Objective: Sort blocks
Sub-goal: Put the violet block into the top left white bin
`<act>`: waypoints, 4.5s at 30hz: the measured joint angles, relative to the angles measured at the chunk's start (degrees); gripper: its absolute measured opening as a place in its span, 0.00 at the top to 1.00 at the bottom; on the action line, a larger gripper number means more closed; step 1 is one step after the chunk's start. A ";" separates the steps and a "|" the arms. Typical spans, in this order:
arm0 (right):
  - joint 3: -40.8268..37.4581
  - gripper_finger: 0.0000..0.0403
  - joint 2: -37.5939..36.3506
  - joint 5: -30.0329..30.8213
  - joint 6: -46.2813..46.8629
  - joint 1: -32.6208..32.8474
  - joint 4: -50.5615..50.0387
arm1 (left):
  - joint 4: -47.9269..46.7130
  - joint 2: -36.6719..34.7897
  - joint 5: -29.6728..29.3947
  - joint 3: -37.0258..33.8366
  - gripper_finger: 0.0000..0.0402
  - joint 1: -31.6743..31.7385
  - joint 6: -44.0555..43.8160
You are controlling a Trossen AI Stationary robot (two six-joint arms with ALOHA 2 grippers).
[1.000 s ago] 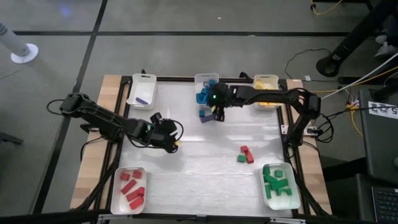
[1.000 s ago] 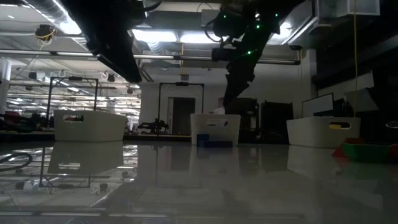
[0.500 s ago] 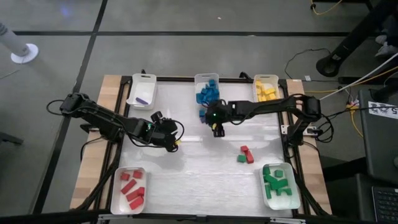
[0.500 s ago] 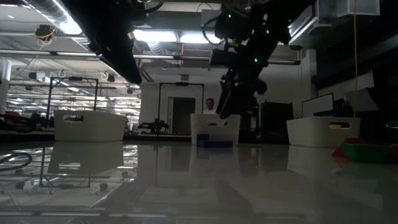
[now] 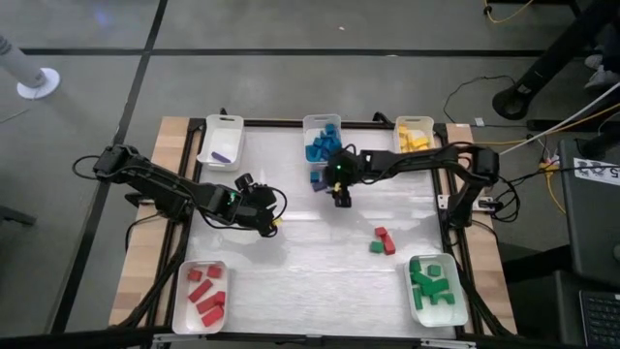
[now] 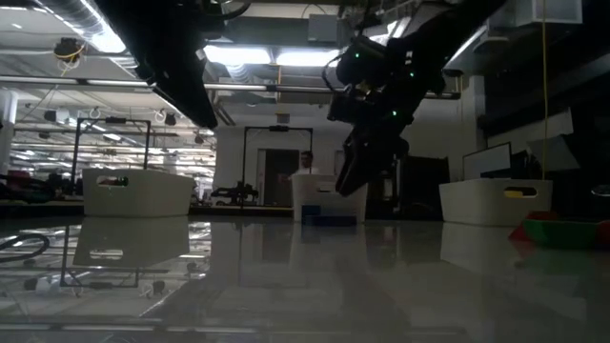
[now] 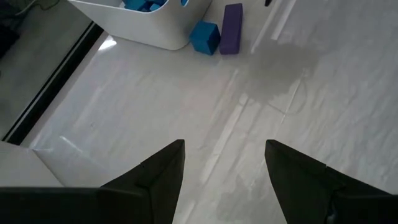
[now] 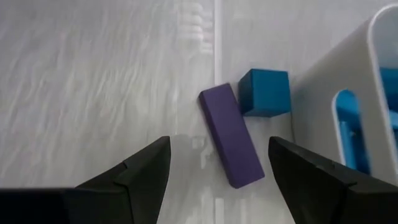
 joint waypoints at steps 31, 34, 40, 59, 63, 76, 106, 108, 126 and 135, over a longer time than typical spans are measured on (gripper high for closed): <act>-0.74 0.57 8.68 4.71 -1.57 -0.66 5.32 | 0.15 0.00 1.51 0.00 0.47 -0.04 -0.02; -0.74 0.63 8.74 4.58 -1.52 -0.49 4.11 | 0.15 0.00 1.51 0.00 0.47 -0.06 -0.02; -0.77 0.68 8.83 2.87 3.56 0.57 2.93 | 0.15 0.00 1.51 0.00 0.47 -0.07 -0.02; -0.84 0.70 8.61 -0.15 8.77 2.70 2.69 | 0.22 0.00 1.51 0.00 0.47 -0.07 -0.02; -0.85 0.71 8.64 -4.17 11.37 2.90 3.98 | 1.37 0.00 1.51 0.00 0.47 -0.07 -0.02; 5.69 0.71 8.64 -11.38 15.38 3.32 8.55 | 7.34 -0.39 14.71 0.01 0.47 2.70 -18.13; 15.93 0.70 8.40 20.95 -4.30 17.99 15.23 | 0.28 -12.37 36.46 0.02 0.54 18.49 -21.33; 15.93 0.70 8.37 21.09 -4.67 18.32 15.92 | 0.47 -12.35 36.69 0.02 0.54 18.49 -20.94; 15.98 0.70 8.31 20.92 -6.56 18.16 20.38 | 3.43 -12.35 37.92 0.02 0.56 18.49 -16.51; 15.98 0.70 8.31 20.89 -6.70 18.13 20.54 | 3.87 -12.35 38.10 0.02 0.78 18.49 -13.36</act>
